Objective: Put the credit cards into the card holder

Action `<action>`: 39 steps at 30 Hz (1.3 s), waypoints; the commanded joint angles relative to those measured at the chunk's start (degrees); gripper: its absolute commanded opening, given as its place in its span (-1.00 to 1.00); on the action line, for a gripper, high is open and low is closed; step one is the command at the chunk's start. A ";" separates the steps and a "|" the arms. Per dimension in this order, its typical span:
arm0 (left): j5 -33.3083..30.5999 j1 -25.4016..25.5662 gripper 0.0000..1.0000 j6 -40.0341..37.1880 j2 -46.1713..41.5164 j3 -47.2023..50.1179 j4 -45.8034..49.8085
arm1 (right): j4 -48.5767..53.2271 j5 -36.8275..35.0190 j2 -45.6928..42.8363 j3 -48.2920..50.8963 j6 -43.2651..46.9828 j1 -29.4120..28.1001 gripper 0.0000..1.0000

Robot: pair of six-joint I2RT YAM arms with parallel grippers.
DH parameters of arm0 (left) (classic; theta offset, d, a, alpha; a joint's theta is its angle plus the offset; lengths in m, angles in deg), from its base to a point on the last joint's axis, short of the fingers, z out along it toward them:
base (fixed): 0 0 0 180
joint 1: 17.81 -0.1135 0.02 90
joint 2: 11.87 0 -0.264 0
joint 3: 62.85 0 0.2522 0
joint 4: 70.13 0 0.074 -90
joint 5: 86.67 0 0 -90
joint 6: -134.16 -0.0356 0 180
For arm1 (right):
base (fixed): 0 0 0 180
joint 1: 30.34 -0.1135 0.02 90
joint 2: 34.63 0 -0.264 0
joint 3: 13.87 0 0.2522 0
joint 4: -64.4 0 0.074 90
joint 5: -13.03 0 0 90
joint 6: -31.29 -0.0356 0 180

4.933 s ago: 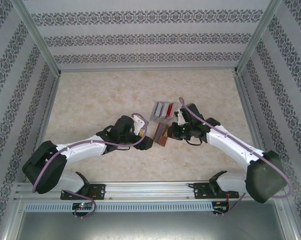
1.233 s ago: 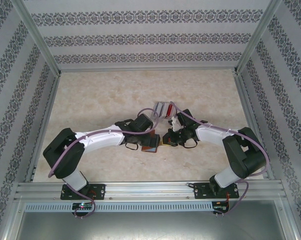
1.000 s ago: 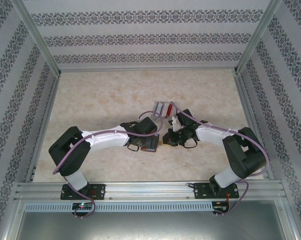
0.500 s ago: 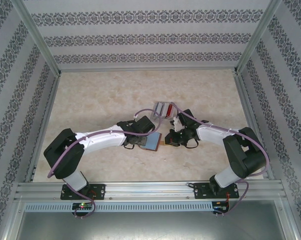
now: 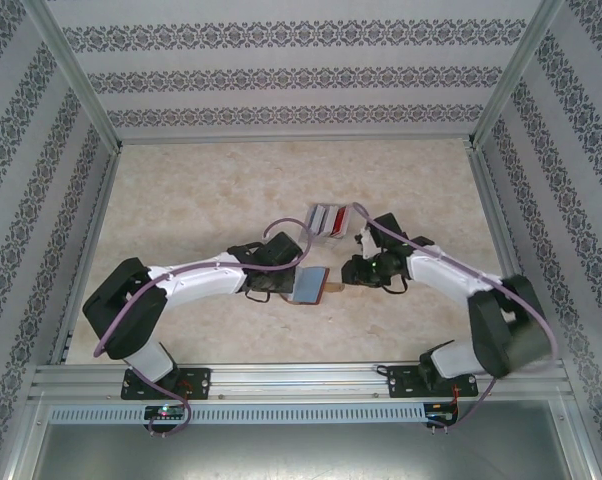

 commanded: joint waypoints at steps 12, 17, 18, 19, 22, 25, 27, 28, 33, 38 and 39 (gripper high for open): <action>0.68 -0.16 -1.00 16.30 -6.60 5.78 -5.46 | -7.27 -6.53 -12.32 -2.66 -19.26 -14.64 -0.22; 1.73 -0.16 -1.00 18.10 -7.03 7.02 -8.42 | -14.18 -5.09 -4.55 -1.57 -23.81 -18.53 -0.35; 2.44 -0.16 -1.00 18.57 -6.81 7.56 -9.78 | -15.12 -4.40 -2.24 -1.89 -23.63 -18.61 -0.37; 3.17 -0.17 -0.99 19.06 -6.65 8.07 -11.02 | -15.73 -3.90 0.39 -2.62 -23.18 -18.57 -0.38; 4.92 -0.25 -0.96 20.07 -6.11 9.62 -14.15 | -15.96 -3.14 6.36 -4.97 -21.88 -18.58 -0.38; 5.46 -0.58 -0.73 20.29 -6.57 10.39 -14.57 | -16.79 -3.64 11.80 -5.48 -20.98 -17.86 -0.43; 4.85 -1.07 -0.68 19.88 -7.67 10.65 -13.20 | -13.96 -4.28 14.99 -6.87 -18.71 -17.72 -0.49; 3.93 -1.33 -0.62 19.50 -8.27 10.66 -11.79 | -12.19 -4.94 16.22 -7.74 -17.65 -17.65 -0.53; 3.19 -2.97 0.00 14.08 -9.18 11.30 -9.95 | -9.99 -5.63 18.70 -8.24 -14.25 -17.62 -0.55; 7.33 -5.70 0.01 10.87 -5.98 11.53 -10.97 | -7.86 -6.64 19.62 -9.14 -11.07 -17.32 -0.55; 7.91 -6.14 -0.03 10.65 -5.31 11.58 -11.21 | -7.30 -6.67 19.80 -9.44 -10.44 -17.23 -0.55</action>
